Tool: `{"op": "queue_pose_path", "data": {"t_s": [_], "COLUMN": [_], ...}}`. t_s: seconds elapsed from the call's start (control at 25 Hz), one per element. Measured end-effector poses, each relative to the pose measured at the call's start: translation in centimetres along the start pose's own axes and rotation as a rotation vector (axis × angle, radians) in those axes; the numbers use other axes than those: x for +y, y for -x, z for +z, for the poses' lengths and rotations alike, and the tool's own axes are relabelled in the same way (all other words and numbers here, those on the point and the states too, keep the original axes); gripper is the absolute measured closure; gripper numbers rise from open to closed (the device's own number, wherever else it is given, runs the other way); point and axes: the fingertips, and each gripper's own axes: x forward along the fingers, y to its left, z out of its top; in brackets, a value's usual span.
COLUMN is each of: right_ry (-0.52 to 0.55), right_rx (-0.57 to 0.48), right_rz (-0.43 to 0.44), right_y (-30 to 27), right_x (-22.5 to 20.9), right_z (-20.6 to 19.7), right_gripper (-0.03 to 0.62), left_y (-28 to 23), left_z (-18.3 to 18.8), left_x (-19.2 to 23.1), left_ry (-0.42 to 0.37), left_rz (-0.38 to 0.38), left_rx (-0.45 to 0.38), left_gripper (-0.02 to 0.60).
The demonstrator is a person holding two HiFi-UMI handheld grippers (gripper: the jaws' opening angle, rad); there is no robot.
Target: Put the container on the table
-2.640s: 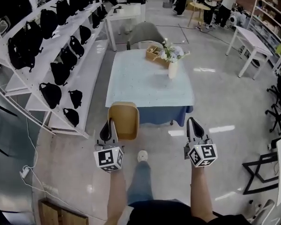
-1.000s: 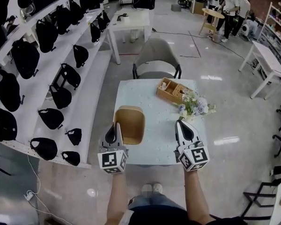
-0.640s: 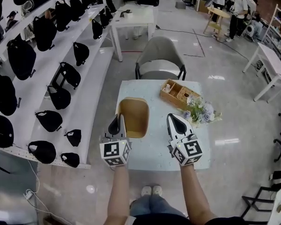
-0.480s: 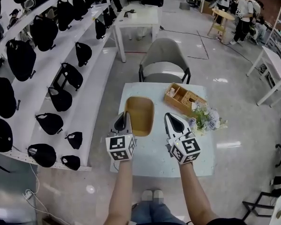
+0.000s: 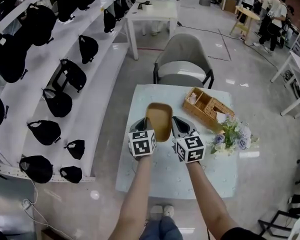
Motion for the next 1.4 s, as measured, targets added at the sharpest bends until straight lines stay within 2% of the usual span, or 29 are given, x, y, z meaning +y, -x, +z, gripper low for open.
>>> {"op": "queue_pose_path", "data": {"t_s": [0.16, 0.28, 0.4, 0.56, 0.84, 1.16, 1.24, 1.4], "right_ry": [-0.043, -0.087, -0.109, -0.121, -0.129, -0.118, -0.120, -0.124], "right_rx": [0.093, 0.173, 0.260, 0.341, 0.412, 0.422, 0.417, 0.416], "right_rz": [-0.034, -0.028, -0.008, -0.009, -0.009, -0.006, -0.010, -0.016], "right_y": [-2.7, -4.1, -5.0, -5.4, -4.9, -4.1, -4.0, -3.7], "right_x": [-1.8, -2.4, -2.7, -3.4, -3.8, -3.8, -4.0, -4.2], "right_z": [-4.4, -7.5, -10.5, -13.4, -15.9, -16.6, -16.6, -16.7], "right_gripper": [0.595, 0.595, 0.595, 0.595, 0.595, 0.595, 0.595, 0.595], "left_y": [-3.3, -4.8, -5.9, -6.6, -7.8, -8.0, -7.9, -7.8], "left_z": [-4.0, -7.0, -9.5, -11.8, -15.0, -17.0, -17.0, -16.8], "left_x": [0.9, 1.4, 1.7, 1.8, 0.5, -0.6, -0.9, -1.0], "left_ry": [0.035, 0.081, 0.064, 0.140, 0.118, 0.135, 0.145, 0.164], "left_rz": [0.012, 0.013, 0.025, 0.032, 0.016, -0.022, -0.040, -0.046], "left_rx": [0.111, 0.201, 0.283, 0.326, 0.440, 0.485, 0.488, 0.473], "left_gripper": [0.572, 0.572, 0.571, 0.571, 0.571, 0.567, 0.487, 0.469]}}
